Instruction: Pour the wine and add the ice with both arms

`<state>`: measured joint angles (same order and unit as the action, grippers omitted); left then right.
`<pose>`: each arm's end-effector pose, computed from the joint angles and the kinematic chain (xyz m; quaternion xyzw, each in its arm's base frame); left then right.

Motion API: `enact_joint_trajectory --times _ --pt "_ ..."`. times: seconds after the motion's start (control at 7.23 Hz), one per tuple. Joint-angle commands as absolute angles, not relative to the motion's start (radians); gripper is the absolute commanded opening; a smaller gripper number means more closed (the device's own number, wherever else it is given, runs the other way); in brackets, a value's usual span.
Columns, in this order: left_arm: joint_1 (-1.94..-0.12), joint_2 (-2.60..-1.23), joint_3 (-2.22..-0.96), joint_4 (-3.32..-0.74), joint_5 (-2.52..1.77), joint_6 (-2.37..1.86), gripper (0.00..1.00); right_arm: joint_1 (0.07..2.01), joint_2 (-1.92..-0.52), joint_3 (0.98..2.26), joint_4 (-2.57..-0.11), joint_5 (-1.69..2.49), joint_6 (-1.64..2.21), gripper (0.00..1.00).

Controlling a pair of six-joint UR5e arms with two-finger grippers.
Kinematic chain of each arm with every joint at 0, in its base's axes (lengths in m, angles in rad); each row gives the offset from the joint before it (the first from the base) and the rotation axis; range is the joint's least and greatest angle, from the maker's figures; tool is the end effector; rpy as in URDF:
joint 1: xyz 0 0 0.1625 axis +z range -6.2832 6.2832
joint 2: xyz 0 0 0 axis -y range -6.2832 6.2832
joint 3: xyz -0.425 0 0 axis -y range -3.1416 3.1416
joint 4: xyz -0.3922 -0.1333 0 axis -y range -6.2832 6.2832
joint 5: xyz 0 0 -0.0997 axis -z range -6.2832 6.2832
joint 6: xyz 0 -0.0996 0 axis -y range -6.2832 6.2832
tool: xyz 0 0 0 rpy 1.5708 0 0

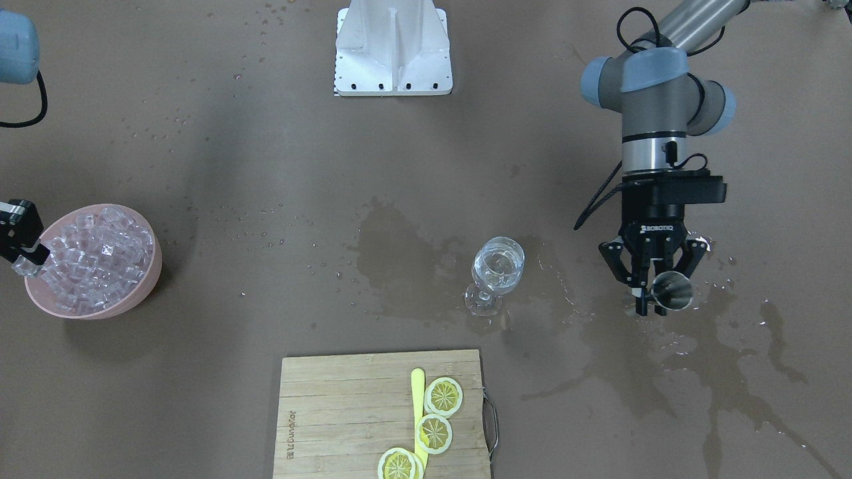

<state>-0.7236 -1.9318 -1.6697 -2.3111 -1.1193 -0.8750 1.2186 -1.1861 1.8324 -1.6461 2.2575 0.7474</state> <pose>0.3485 -0.5438 0.3255 0.4988 0.2971 -0.1376 0.8025 -0.1405 -0.5856 0.3312 0.0573 -0.4140 0.0844 0.9045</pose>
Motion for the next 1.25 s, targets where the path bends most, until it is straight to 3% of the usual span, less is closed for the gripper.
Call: enact_joint_trajectory --times 0.0,1.11 --pt "-0.663 -1.942 -1.677 -2.312 -1.045 -0.792 0.17 1.220 -1.184 1.833 -1.646 2.256 0.747 0.00" --pt "-0.560 -1.917 -1.713 -2.301 -0.939 -0.585 0.16 1.238 -1.189 1.830 -1.647 2.256 0.746 0.00"
